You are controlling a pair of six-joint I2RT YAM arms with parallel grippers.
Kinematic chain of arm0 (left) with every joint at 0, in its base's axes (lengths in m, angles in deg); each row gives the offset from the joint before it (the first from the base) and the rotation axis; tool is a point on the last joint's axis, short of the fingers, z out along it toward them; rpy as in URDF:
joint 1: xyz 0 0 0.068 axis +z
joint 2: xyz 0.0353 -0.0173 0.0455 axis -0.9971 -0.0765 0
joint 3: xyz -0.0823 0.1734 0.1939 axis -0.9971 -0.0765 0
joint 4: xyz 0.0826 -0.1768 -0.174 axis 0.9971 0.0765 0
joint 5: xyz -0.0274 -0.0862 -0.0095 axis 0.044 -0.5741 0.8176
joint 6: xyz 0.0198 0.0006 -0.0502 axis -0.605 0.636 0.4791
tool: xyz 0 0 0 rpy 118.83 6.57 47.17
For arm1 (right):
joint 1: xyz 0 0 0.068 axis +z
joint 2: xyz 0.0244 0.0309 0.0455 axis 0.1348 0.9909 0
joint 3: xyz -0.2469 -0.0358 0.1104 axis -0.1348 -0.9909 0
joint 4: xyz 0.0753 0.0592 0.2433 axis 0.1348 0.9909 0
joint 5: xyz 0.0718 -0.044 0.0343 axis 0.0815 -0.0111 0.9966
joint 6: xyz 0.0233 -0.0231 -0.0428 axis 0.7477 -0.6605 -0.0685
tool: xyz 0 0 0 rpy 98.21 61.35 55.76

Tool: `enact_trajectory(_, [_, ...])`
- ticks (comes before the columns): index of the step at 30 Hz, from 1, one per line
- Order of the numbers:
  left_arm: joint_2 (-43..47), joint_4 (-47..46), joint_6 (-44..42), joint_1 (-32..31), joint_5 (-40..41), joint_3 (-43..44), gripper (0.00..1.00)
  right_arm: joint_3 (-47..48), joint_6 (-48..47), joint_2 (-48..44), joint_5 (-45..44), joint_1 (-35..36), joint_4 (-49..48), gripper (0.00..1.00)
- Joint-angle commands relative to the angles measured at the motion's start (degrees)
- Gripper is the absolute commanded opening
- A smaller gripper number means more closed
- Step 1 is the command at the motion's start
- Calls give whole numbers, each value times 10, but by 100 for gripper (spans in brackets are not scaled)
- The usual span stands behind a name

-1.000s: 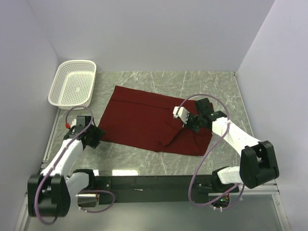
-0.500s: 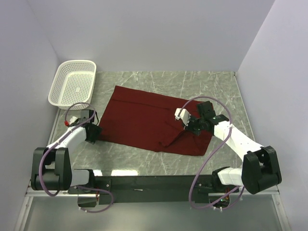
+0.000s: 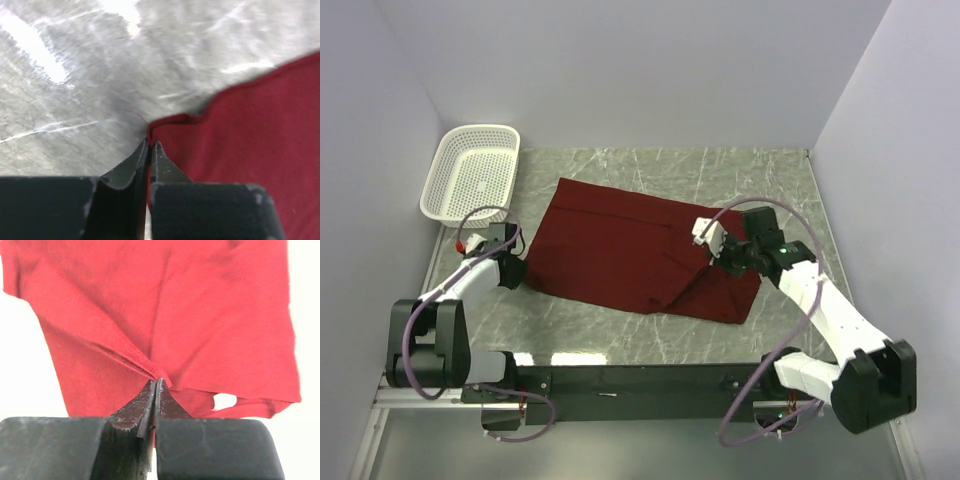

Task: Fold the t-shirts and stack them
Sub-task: Fold the tshirt

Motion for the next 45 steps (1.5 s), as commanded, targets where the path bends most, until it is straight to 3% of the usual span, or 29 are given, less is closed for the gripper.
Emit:
enact_trajectory(1, [51,-11,-44,2,-22,24,6,65,18,-61,23,-5,26,0])
enact_trajectory(8, [87,22,-63,2,-33,60,1,131,58,-99,7,-5,38,0])
enact_trajectory(15, [91,25,-70,2,-44,92,1,139,69,-106,-18,-6,28,0])
enact_trajectory(45, [-100,10,-94,1,-57,243,1,168,116,-48,-90,-22,-31,0])
